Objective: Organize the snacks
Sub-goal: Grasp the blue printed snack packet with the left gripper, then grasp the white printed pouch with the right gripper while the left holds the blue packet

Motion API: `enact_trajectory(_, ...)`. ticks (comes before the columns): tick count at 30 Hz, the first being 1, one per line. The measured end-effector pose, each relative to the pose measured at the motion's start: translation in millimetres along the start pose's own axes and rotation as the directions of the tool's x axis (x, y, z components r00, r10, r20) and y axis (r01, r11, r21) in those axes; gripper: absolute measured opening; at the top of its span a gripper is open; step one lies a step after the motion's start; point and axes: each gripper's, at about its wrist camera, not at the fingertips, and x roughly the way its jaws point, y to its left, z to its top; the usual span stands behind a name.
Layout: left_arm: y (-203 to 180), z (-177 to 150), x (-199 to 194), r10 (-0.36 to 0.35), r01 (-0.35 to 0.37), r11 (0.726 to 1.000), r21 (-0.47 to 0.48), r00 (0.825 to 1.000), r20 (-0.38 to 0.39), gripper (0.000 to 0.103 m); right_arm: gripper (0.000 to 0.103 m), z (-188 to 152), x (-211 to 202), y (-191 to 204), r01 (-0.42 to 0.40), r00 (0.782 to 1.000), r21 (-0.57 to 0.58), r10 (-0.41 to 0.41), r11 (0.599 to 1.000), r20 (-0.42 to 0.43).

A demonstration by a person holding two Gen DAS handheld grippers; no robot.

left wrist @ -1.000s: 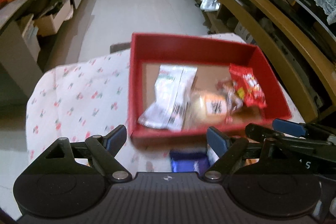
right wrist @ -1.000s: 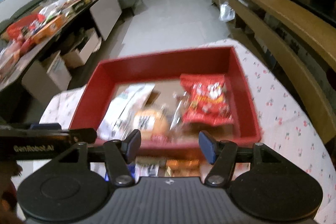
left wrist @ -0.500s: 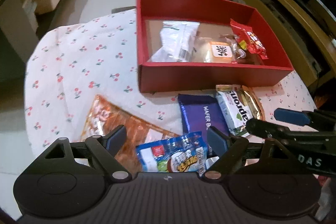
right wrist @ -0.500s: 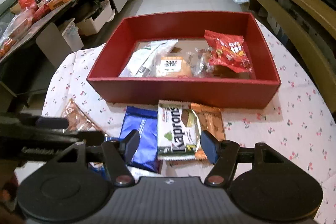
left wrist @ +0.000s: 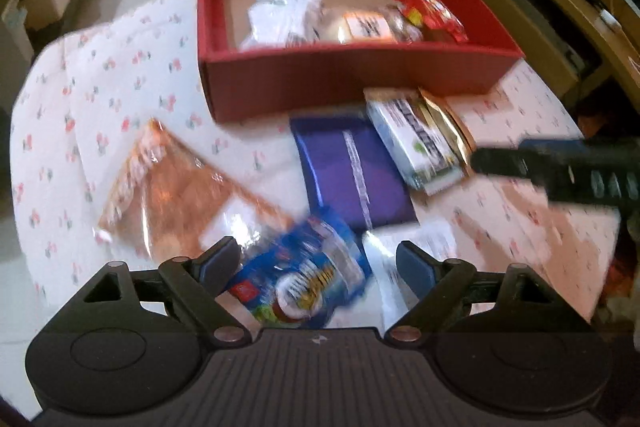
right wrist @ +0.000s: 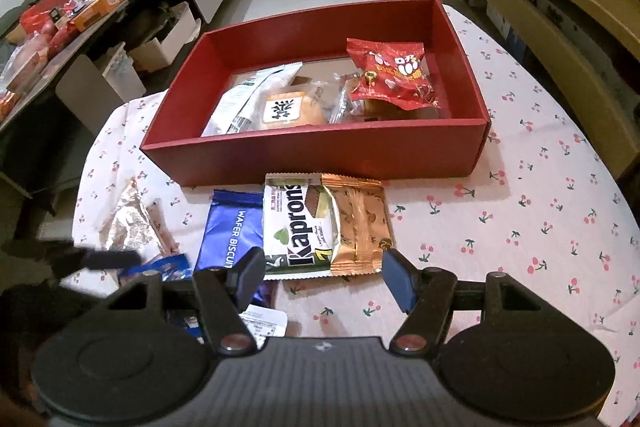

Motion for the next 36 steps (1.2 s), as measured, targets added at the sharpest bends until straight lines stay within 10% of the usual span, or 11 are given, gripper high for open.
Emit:
enact_trajectory(17,-29,-23,18,0.151,-0.143,0.982,0.125,0.987,-0.058,0.075,0.065,-13,3,12,-0.025,0.998,-0.065,0.022,0.998,-0.051)
enact_trajectory(36,7,-42,-23,0.026,-0.029,0.998,-0.059,0.999,-0.043,0.075,0.068,-57,28,39,-0.076,0.983,0.09,0.09,0.993,-0.16)
